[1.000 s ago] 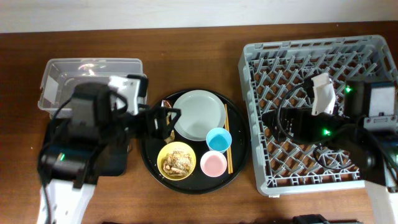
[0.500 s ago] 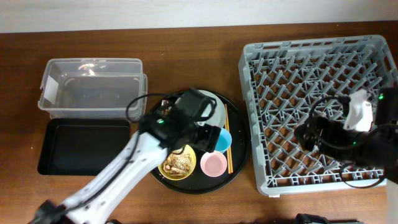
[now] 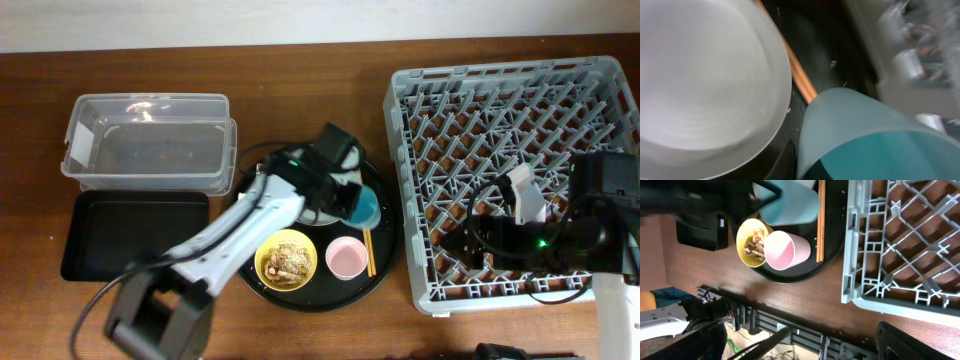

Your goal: Sort waste into correct bins and load items into the dishwasher rack

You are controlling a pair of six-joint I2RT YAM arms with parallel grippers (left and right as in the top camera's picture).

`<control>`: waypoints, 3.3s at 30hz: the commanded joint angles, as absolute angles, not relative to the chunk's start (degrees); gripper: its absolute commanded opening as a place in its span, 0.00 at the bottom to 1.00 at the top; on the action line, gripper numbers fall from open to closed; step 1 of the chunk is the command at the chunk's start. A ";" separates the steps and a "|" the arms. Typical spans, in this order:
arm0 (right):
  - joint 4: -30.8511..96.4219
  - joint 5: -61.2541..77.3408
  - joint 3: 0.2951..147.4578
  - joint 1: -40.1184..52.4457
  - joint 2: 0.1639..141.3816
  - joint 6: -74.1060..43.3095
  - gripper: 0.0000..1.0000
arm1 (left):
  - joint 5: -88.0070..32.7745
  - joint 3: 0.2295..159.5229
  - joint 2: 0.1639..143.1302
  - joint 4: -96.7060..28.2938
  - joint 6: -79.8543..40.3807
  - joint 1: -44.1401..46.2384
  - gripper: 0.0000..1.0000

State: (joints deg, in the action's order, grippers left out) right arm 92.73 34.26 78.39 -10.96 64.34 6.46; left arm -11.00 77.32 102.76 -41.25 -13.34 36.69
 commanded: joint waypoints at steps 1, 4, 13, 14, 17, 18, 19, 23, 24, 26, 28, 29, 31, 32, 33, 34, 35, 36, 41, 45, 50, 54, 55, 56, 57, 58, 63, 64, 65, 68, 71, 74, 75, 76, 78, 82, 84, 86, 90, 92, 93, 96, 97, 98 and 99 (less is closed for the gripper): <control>90.45 35.48 78.26 -11.22 63.68 7.29 0.94 | -22.96 81.08 93.65 -43.83 -14.11 30.92 0.00; 83.55 46.87 78.32 -11.22 63.81 9.56 0.94 | -40.36 81.08 87.88 -44.18 -14.06 20.60 0.00; 67.22 56.03 77.84 7.49 63.37 0.91 0.87 | -77.60 81.06 87.13 -34.20 -12.58 16.78 0.00; 63.83 55.70 77.87 7.49 63.42 -1.13 0.88 | -80.51 81.06 87.07 -33.91 -12.58 16.82 0.00; 58.50 56.18 77.84 7.51 63.66 -1.61 0.91 | -83.83 81.06 86.37 -33.69 -12.56 17.10 0.00; 56.49 58.35 77.84 7.90 64.25 -1.58 0.92 | -83.83 81.06 85.82 -32.67 -12.56 18.31 0.00; 54.11 61.25 77.84 9.39 65.14 -1.58 0.91 | -83.72 81.06 85.71 -29.58 -12.56 20.14 0.00; 50.87 62.35 77.87 13.85 66.26 -1.58 0.54 | -80.77 81.06 85.73 -26.98 -12.82 22.50 0.00; 51.18 62.00 77.87 13.85 66.02 -1.58 0.44 | -80.77 81.06 85.73 -26.98 -12.84 22.50 0.00; 53.15 54.24 77.91 13.74 64.14 -1.63 0.41 | -80.23 81.06 85.73 -26.98 -12.82 22.33 0.95; 56.29 43.59 77.91 13.67 60.34 -6.57 0.42 | -75.48 81.06 85.73 -27.00 -13.52 21.54 1.00; 59.44 38.54 77.91 12.43 58.41 -10.15 0.42 | -72.44 81.06 85.73 -27.00 -15.00 21.08 1.00; 68.53 31.46 77.95 3.40 54.24 -14.46 0.42 | -69.14 81.06 85.73 -27.03 -15.86 19.29 1.00; 73.12 26.30 77.95 -2.24 53.25 -15.59 0.42 | -69.17 81.06 85.73 -27.03 -16.32 18.39 1.00; 78.83 18.72 77.95 -8.56 53.23 -16.64 0.42 | -69.21 81.06 85.73 -27.07 -17.19 17.91 1.00; 85.49 6.57 77.95 -15.81 54.37 -19.31 0.42 | -69.21 81.06 85.73 -27.07 -17.17 17.93 1.00; 89.30 -0.71 77.93 -21.02 56.01 -20.01 0.42 | -69.21 81.06 85.73 -27.14 -17.17 17.93 1.00; 90.83 -2.79 77.89 -24.97 58.48 -20.01 0.42 | -69.19 81.06 85.73 -27.22 -17.17 17.93 1.00; 87.39 -1.93 77.89 -26.00 77.36 -19.75 0.42 | -69.21 81.06 85.73 -28.53 -17.15 17.93 1.00; 83.92 2.35 77.41 -25.89 89.69 -16.49 0.53 | -69.21 81.06 85.73 -29.17 -17.15 17.93 1.00; 81.21 5.34 76.05 -25.89 88.23 -14.92 0.86 | -69.41 81.06 85.73 -29.19 -17.15 17.93 1.00; 80.84 38.06 78.87 -16.67 66.94 2.94 0.86 | -57.58 81.06 81.76 -32.69 -16.21 17.41 1.00; 80.68 36.16 78.87 -11.75 62.65 1.13 0.86 | -45.84 81.06 78.35 -38.74 -13.93 17.30 1.00; 80.66 28.03 78.87 -4.36 58.57 -5.32 0.85 | -28.16 81.06 73.87 -47.62 -13.19 17.45 1.00; 80.44 23.86 78.87 -0.47 57.63 -8.82 0.85 | -20.73 81.06 71.88 -51.72 -13.23 17.39 1.00; 79.85 22.81 78.74 4.99 57.36 -11.64 0.82 | -17.37 81.06 70.57 -53.84 -13.23 17.39 1.00; 76.47 11.97 77.67 30.39 70.04 -24.97 0.79 | -8.93 81.06 60.05 -58.78 -13.45 15.73 1.00; 76.55 10.33 77.67 33.47 74.13 -26.85 0.77 | -8.49 81.06 58.81 -59.27 -13.72 14.90 1.00; 76.42 9.80 77.67 35.77 79.90 -28.69 0.64 | -8.51 81.06 57.21 -60.07 -14.76 13.52 1.00; 75.29 7.22 77.84 35.86 84.71 -30.06 0.60 | -11.57 81.01 55.94 -63.05 -12.21 11.84 1.00; 79.13 0.40 82.54 24.16 70.85 -30.85 0.62 | -17.23 79.35 63.07 -67.35 -10.37 16.14 0.92; 79.31 5.23 85.19 3.42 53.89 -20.21 0.78 | -14.37 79.31 74.35 -66.67 -8.88 29.45 0.91; 81.01 5.98 85.19 1.83 51.88 -19.75 0.79 | -12.75 79.31 78.37 -66.78 -8.88 33.10 0.91; 82.63 5.52 85.19 1.50 50.89 -19.73 0.80 | -12.10 79.31 82.61 -66.72 -8.91 36.34 0.90; 85.12 5.34 85.19 1.48 51.20 -19.73 0.81 | -11.11 79.31 91.07 -66.70 -9.78 39.38 0.89; 85.34 5.37 85.19 1.48 53.98 -19.73 0.84 | -12.16 75.75 96.66 -65.25 -9.10 42.76 0.81; 85.82 5.37 85.19 1.48 55.72 -19.75 0.86 | -11.33 70.32 96.66 -58.30 -9.13 44.95 0.66; 86.41 5.39 85.19 1.48 56.82 -19.75 0.86 | -10.41 66.83 96.75 -52.77 -9.15 45.63 0.45; 87.48 5.80 85.19 1.48 56.99 -19.73 0.85 | -8.99 73.87 96.29 -57.08 -9.34 42.39 0.01; 87.90 5.80 85.19 1.48 56.99 -19.73 0.86 | -10.22 85.73 93.97 -67.48 -9.32 35.77 0.00; 87.92 6.04 85.19 1.48 56.99 -19.73 0.86 | -16.14 90.70 92.60 -68.62 -9.30 31.57 0.00; 85.23 16.51 84.75 1.48 57.01 -13.50 0.84 | -59.99 94.35 89.82 -55.05 -7.99 18.74 0.01; 82.56 20.36 84.64 1.50 57.01 -11.18 0.84 | -71.40 94.32 90.15 -51.92 -7.77 17.04 0.00; 79.90 27.38 84.64 1.50 57.01 -5.34 0.85 | -77.67 94.32 90.19 -51.90 -5.63 17.63 0.00; 76.53 36.95 84.64 1.48 57.45 -0.78 0.88 | -80.23 94.32 90.19 -51.83 -5.45 18.41 0.01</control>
State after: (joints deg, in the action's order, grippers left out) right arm 80.23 20.05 84.68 1.80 57.23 -10.92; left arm -62.24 93.97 90.43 -52.16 -8.01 17.43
